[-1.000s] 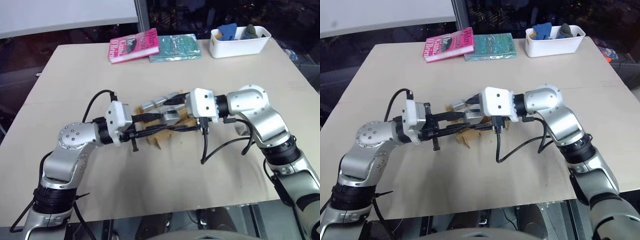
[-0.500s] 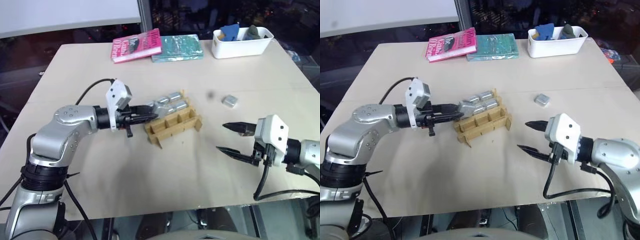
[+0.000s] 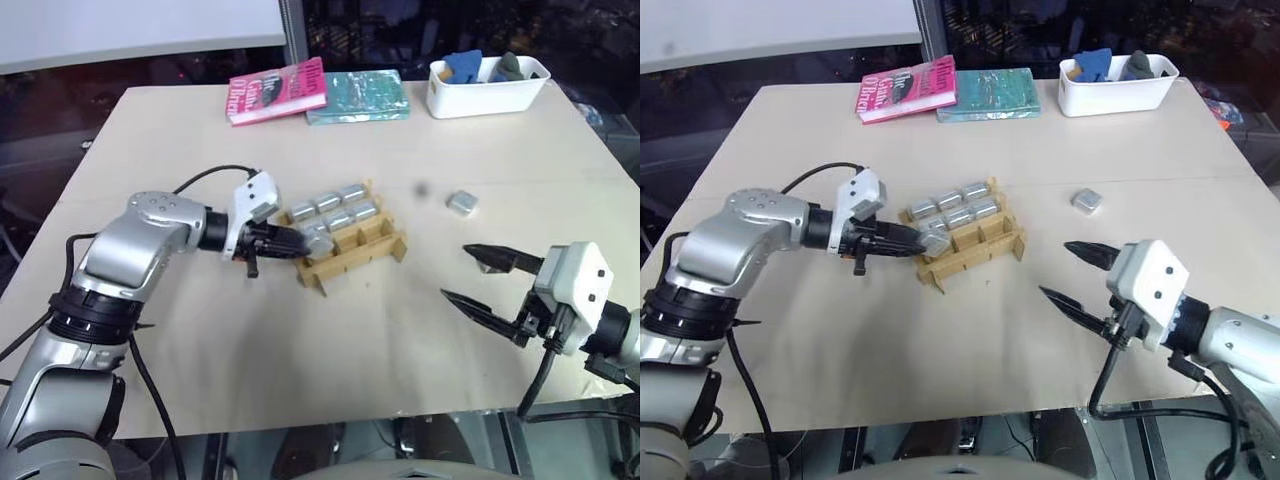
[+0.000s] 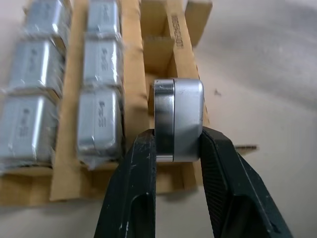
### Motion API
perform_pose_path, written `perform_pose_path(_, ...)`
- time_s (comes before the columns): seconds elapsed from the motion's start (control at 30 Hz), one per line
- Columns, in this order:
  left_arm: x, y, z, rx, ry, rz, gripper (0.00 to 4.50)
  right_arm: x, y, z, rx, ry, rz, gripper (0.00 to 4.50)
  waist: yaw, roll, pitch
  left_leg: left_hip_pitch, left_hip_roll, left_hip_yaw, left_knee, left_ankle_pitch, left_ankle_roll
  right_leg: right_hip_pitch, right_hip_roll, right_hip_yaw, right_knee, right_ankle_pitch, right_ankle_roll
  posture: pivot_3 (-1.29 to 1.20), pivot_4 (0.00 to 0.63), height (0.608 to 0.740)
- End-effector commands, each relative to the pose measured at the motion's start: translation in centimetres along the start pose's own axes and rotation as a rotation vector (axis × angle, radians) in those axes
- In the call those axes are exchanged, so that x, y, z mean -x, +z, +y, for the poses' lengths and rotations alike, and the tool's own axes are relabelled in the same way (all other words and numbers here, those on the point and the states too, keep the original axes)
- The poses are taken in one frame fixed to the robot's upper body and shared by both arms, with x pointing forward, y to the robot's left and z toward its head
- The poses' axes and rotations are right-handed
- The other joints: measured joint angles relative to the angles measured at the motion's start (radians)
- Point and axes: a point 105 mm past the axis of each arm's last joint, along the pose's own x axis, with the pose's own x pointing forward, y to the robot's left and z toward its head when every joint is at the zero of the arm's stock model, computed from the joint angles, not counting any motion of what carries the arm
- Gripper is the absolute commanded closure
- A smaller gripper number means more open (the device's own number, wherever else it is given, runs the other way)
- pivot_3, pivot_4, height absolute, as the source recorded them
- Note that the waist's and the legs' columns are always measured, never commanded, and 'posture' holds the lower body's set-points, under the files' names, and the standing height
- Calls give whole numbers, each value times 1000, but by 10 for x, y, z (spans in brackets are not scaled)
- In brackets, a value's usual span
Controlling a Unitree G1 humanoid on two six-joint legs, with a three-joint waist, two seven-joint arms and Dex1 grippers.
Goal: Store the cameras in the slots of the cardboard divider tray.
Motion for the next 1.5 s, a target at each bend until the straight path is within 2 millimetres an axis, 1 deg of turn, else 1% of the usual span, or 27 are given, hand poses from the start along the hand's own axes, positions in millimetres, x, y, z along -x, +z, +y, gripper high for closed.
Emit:
perform_pose_path(0.03, 6, 9, 2, -40, 3, 33, 3798, 4, 8, 2, 35, -11, -18, 1371, 0, 0, 0, 0, 0, 0, 0, 0, 1, 0, 0, 0, 0, 0, 0, 0, 150, 740)
perform_pose_path(0.17, 2, 10, 5, -58, 14, 88, 3798, 4, 7, 1, 34, -14, -13, 1371, 0, 0, 0, 0, 0, 0, 1, -1, 2, 0, 1, 0, 0, 0, 0, 0, 150, 740)
perform_pose_path(0.27, 0, 8, 4, -58, -9, 116, 3798, 4, 7, 0, 33, -16, -10, 1371, 0, 0, 0, 0, 0, 0, 2, -1, 2, 0, 1, 0, 1, 0, 0, 0, 150, 740)
perform_pose_path(0.33, -2, 5, 5, -71, -4, 129, 2743, 4, 6, 0, 33, -16, -7, 1338, -1, 0, 0, 0, 0, 0, 2, -1, 2, 0, 1, 0, 1, 0, 0, 0, 150, 740)
perform_pose_path(0.37, -2, 7, 5, -72, -3, 119, 2436, 4, 6, 0, 32, -16, -7, 1338, -1, 0, 0, 0, 0, 0, 2, -1, 2, 0, 1, 0, 1, 0, 0, 0, 150, 740)
perform_pose_path(0.47, -2, 16, 7, -67, 24, 67, 990, 5, 5, -1, 29, -20, -1, 1338, 0, 0, 0, 0, 1, 0, 2, -1, 2, 0, 1, 1, 1, 0, 0, 0, 150, 740)
perform_pose_path(0.5, -1, 20, 7, -68, 34, 44, 605, 5, 4, -1, 28, -19, 1, 1338, 0, 0, 0, 0, 1, 0, 2, -1, 2, 0, 1, 1, 1, 0, 0, 0, 150, 740)
perform_pose_path(0.53, 3, 24, 6, -71, 37, 18, 89, 3, 2, -3, 19, -21, 11, 1338, 0, 0, 0, -1, 1, 0, 3, -2, 3, 0, 1, 0, 1, 0, 0, 0, 150, 740)
perform_pose_path(0.6, 12, 28, 0, -53, 33, -25, 89, -1, -5, -7, 4, -34, 33, 1338, -1, 0, 0, -1, 1, 0, 4, -2, 3, 1, 1, 0, 1, 0, 0, 0, 150, 740)
perform_pose_path(0.63, 14, 26, -2, -41, 41, -27, 89, -4, -7, -9, 10, -34, 40, 1338, -5, 0, 0, -1, 1, 0, 5, -2, 3, 1, 1, 0, 1, 0, 0, 0, 150, 740)
perform_pose_path(0.7, 15, 22, -2, -39, 81, -31, 89, -8, -11, -10, -4, -18, 37, 1338, -10, 0, 0, 0, 1, 1, 5, -1, 2, 1, 0, 1, 1, 0, 0, 0, 150, 740)
perform_pose_path(0.77, 14, 20, -7, -41, 96, -46, 89, -13, -17, -20, 11, -40, 60, 1338, -11, 0, 0, 0, 1, 0, 6, -1, 2, 1, -2, 1, 2, 0, 0, 0, 150, 740)
perform_pose_path(0.83, 12, 17, -9, -79, 129, -45, 89, -16, -23, -26, 31, -37, 81, 1338, -11, 0, 0, 0, 1, 0, 6, -1, 2, 1, -2, 1, 2, 0, 0, 0, 150, 740)
perform_pose_path(0.9, 10, 13, -5, -127, 190, -28, 89, -19, -24, -28, 27, -29, 70, 1338, -9, -1, 0, -1, 1, 0, 7, -1, 2, 1, -3, 1, 2, 0, 0, 0, 150, 740)
perform_pose_path(1.03, -1, 18, 10, -142, 309, -50, 89, -25, -22, -31, 47, -12, 53, 1338, 4, -1, 0, -1, 1, 0, 8, -1, 2, 2, -4, -1, 2, 0, 0, 0, 150, 740)
perform_pose_path(1.13, -9, 17, 15, -156, 352, -43, 89, -24, -22, -31, 51, -12, 55, 1338, 3, -1, 0, -1, 1, -1, 9, -2, 2, 2, -4, -1, 2, 0, 0, 0, 150, 740)
perform_pose_path(1.3, -20, 12, 21, -215, 387, -25, 89, -17, -23, -26, 47, -29, 72, 1338, 3, -1, 0, -1, 0, -1, 9, -2, 3, 2, -4, -1, 2, 0, 1, 0, 150, 740)
perform_pose_path(1.43, -30, 9, 15, -279, 358, -12, 89, -12, -24, -24, 48, -48, 86, 1338, 2, -1, 0, -1, 1, 0, 10, -2, 3, 3, -5, -1, 3, 0, 1, 0, 150, 740)
perform_pose_path(1.5, -31, 9, 16, -296, 367, -13, 89, -11, -24, -23, 47, -54, 88, 1338, 2, -1, 0, 0, 1, 0, 10, -2, 3, 3, -5, -1, 3, 1, 1, 0, 150, 740)
